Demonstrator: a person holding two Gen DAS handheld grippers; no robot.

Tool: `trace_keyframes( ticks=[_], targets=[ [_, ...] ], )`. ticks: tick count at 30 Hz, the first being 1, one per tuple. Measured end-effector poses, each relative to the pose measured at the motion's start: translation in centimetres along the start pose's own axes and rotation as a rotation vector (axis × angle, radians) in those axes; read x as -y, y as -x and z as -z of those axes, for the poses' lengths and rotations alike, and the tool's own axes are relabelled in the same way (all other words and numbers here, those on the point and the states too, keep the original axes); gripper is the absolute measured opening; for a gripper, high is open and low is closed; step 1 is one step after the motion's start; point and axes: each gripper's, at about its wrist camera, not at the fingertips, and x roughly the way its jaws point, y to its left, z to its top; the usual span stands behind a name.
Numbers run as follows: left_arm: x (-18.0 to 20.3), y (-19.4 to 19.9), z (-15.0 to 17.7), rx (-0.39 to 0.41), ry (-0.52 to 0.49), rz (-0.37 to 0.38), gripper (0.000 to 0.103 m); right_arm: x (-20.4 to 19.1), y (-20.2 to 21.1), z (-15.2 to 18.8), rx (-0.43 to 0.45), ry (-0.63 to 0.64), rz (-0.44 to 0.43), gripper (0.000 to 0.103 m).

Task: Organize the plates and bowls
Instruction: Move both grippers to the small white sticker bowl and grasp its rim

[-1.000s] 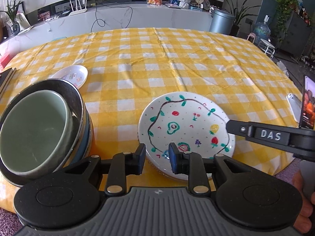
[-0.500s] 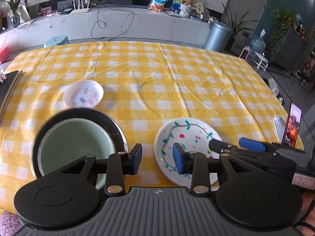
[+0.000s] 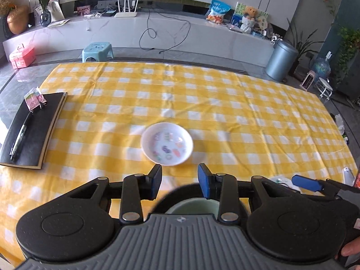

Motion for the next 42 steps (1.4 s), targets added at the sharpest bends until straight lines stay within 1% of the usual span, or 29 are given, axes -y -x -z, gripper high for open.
trace_keyframes(
  ticks=[3,9,13,16,17,21,22,27,30,31,32,34,36,38,40,42],
  targets=[
    [-1.6,-1.2,-0.5,-0.009,0.001,-0.013,0.041,-0.5,-1.8,-1.3,-0.028,-0.017,-0.016,0.071],
    [-4.5,-4.1,-1.4,-0.033,0.052,0.017,0.041,-1.2,-5.7,-3.4,-0.098,-0.067,-0.037,0.06],
    [-5.3,-6.3,-1.7,-0.056,0.054,0.026,0.041,-2.1,-8.2,-4.6,-0.126,-0.069,-0.044,0.054],
    [-5.7,-7.9,-1.8,-0.072,0.048,0.04,0.041,-2.8,-10.2,-5.3,-0.151,-0.068,-0.055,0.052],
    [-5.9,-8.5,-1.9,-0.079,0.049,0.039,0.039,-3.0,-10.8,-5.5,-0.161,-0.069,-0.058,0.049],
    [-7.1,-10.6,-2.2,-0.097,0.065,0.042,0.039,-3.6,-13.1,-5.9,-0.195,-0.061,-0.072,0.042],
    [-7.3,-11.0,-2.2,-0.096,0.068,0.047,0.039,-3.8,-13.6,-6.0,-0.201,-0.06,-0.076,0.039],
    [-7.9,-12.6,-2.5,-0.093,0.085,0.074,0.037,-4.2,-15.8,-6.5,-0.218,-0.073,-0.102,0.038],
    [-8.0,-13.4,-2.6,-0.096,0.091,0.084,0.032,-4.3,-16.4,-6.9,-0.212,-0.082,-0.122,0.038],
    [-7.9,-13.5,-2.6,-0.096,0.089,0.083,0.029,-4.4,-16.6,-7.0,-0.212,-0.082,-0.127,0.036],
    [-7.9,-13.7,-2.6,-0.093,0.084,0.082,0.027,-4.6,-16.7,-7.1,-0.213,-0.084,-0.137,0.031],
    [-7.6,-13.8,-2.6,-0.088,0.068,0.078,0.022,-4.8,-17.0,-7.0,-0.22,-0.092,-0.159,0.024],
    [-7.5,-13.9,-2.6,-0.088,0.061,0.073,0.016,-5.0,-17.2,-7.0,-0.214,-0.084,-0.16,0.02],
    [-7.5,-14.0,-2.6,-0.095,0.065,0.085,0.006,-5.1,-17.4,-6.9,-0.214,-0.088,-0.162,0.008],
    [-7.5,-13.9,-2.6,-0.1,0.079,0.092,0.006,-5.1,-17.7,-6.8,-0.229,-0.107,-0.179,0.003],
    [-7.4,-13.8,-2.6,-0.102,0.08,0.094,0.005,-5.2,-17.5,-6.6,-0.223,-0.108,-0.17,0.002]
  ],
)
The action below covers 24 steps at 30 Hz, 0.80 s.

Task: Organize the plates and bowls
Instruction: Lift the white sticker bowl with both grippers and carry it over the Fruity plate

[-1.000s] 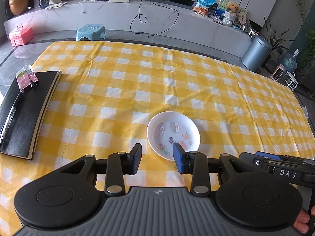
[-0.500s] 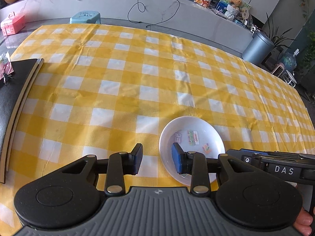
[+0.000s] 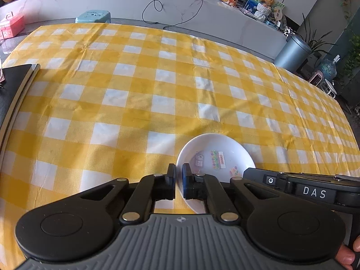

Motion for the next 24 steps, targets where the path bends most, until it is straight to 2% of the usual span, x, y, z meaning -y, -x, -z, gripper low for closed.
trace_keyframes(
  ticks=[7,14,24],
  targets=[
    [1.5,2.8,-0.2,0.022,-0.013,0.019,0.003,-0.1,2.6,0.5,0.036,-0.013,-0.004,0.001],
    [6.0,7.2,-0.3,0.062,-0.086,-0.012,0.003,0.1,8.0,1.4,0.116,-0.026,-0.016,0.0],
    [13.1,11.1,3.3,0.094,-0.179,-0.009,0.003,2.6,16.5,5.0,0.205,-0.069,0.01,0.0]
  ],
)
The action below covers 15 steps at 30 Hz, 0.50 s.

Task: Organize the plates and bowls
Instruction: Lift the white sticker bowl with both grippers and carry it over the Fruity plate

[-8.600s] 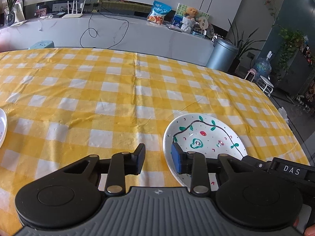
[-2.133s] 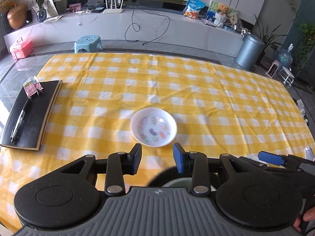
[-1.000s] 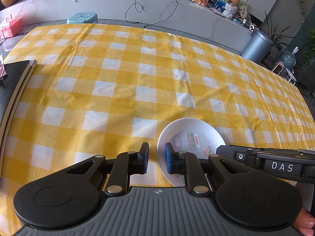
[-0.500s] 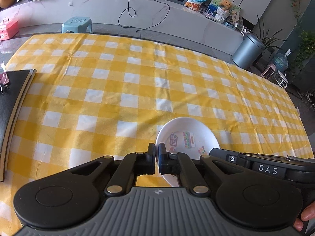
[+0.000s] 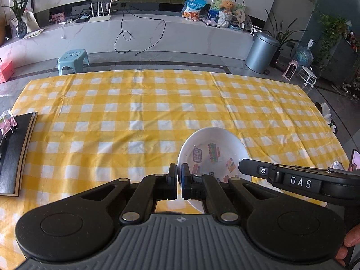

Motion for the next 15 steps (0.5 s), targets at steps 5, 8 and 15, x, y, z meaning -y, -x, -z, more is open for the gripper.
trace_keyframes(
  ticks=[5,8,15],
  targets=[
    [2.8,1.3,1.7,0.026,0.014,0.025,0.003,1.9,3.8,1.7,0.034,-0.04,0.011,0.0],
    [4.1,2.1,3.0,0.033,0.049,0.053,0.003,3.2,5.7,2.7,0.052,-0.063,0.023,0.001],
    [7.3,1.8,5.3,0.04,0.079,0.093,0.003,6.7,8.6,5.1,0.076,-0.133,0.065,0.001]
  ],
)
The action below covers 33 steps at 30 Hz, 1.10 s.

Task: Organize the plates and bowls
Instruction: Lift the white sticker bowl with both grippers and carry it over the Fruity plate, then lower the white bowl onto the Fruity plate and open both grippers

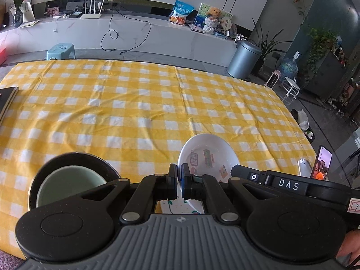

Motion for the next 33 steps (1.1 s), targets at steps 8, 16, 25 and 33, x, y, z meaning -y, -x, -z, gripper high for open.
trace_keyframes(
  ticks=[8,16,25,33],
  targets=[
    [1.5,-2.8,3.2,-0.063,0.049,0.011,0.003,4.0,0.9,1.5,-0.012,-0.069,0.065,0.002],
    [1.6,-4.7,4.9,-0.117,0.049,-0.068,0.004,4.6,-1.4,2.8,-0.069,-0.061,0.098,0.002],
    [1.7,-6.9,4.9,-0.137,0.039,-0.101,0.004,5.0,-3.4,2.9,-0.088,-0.04,0.128,0.001],
    [1.5,-8.1,4.7,-0.156,0.039,-0.112,0.005,5.3,-4.4,2.7,-0.089,-0.043,0.138,0.002]
  ],
)
